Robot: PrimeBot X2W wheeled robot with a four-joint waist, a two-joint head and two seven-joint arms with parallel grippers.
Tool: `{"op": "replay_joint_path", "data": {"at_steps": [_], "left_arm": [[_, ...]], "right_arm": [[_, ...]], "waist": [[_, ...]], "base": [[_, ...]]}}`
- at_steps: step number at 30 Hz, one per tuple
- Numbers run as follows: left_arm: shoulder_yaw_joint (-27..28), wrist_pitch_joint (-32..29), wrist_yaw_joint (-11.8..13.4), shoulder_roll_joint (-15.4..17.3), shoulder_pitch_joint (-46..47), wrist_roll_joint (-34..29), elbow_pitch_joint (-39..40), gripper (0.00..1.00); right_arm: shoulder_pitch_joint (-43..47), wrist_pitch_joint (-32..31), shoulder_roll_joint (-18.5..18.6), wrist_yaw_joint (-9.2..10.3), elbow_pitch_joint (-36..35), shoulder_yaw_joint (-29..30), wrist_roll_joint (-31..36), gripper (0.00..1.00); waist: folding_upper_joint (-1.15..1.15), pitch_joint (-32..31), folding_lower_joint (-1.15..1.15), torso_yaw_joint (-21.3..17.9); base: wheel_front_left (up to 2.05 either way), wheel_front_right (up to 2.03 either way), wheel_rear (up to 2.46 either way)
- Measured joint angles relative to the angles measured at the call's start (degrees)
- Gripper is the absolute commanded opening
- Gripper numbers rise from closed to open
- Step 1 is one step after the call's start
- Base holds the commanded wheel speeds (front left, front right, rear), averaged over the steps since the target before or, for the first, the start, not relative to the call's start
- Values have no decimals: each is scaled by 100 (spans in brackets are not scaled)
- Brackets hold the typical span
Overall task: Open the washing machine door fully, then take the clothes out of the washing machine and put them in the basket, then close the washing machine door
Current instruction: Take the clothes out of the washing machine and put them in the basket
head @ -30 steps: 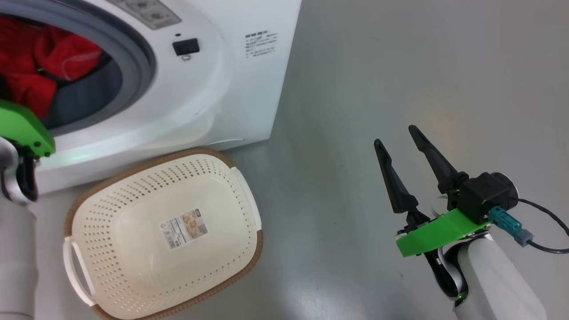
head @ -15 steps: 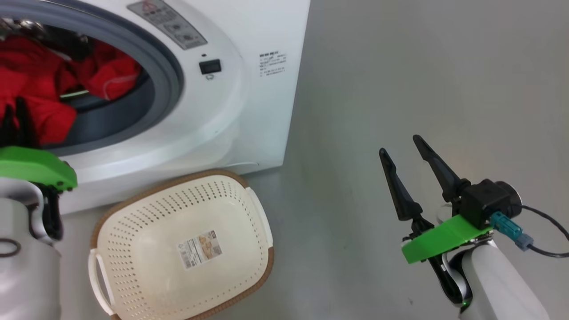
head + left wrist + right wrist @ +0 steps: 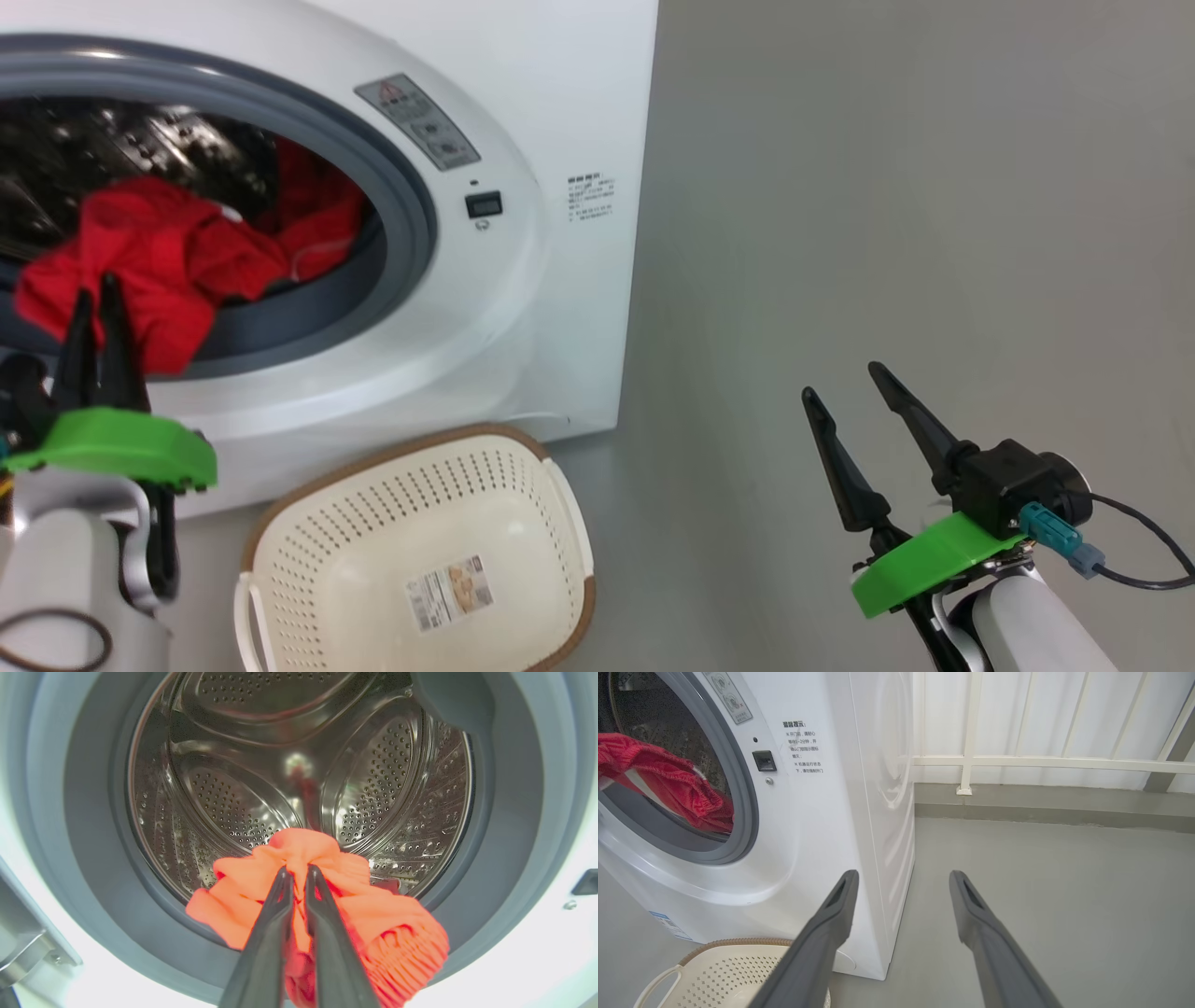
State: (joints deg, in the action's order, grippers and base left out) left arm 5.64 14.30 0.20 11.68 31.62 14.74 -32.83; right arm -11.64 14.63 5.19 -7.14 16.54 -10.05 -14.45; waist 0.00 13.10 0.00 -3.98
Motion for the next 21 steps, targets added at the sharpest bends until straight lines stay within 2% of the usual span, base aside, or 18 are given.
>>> {"op": "replay_joint_path", "data": {"at_steps": [4,10,21], "left_arm": [[-11,0,7,-34,-389,-3,436,0],[-152,-137,187,-101,-1105,-103,1367,0],[-417,-812,438,-241,-2119,-204,3346,0]], "right_arm": [[63,0,13,0,1,3,0,100],[276,0,4,0,40,-9,0,100],[453,0,3,0,67,5,-5,100]], "waist": [[0,-263,0,36],[0,-634,0,67],[0,-1043,0,64]], "base": [[0,0,0],[0,0,0],[0,0,0]]}}
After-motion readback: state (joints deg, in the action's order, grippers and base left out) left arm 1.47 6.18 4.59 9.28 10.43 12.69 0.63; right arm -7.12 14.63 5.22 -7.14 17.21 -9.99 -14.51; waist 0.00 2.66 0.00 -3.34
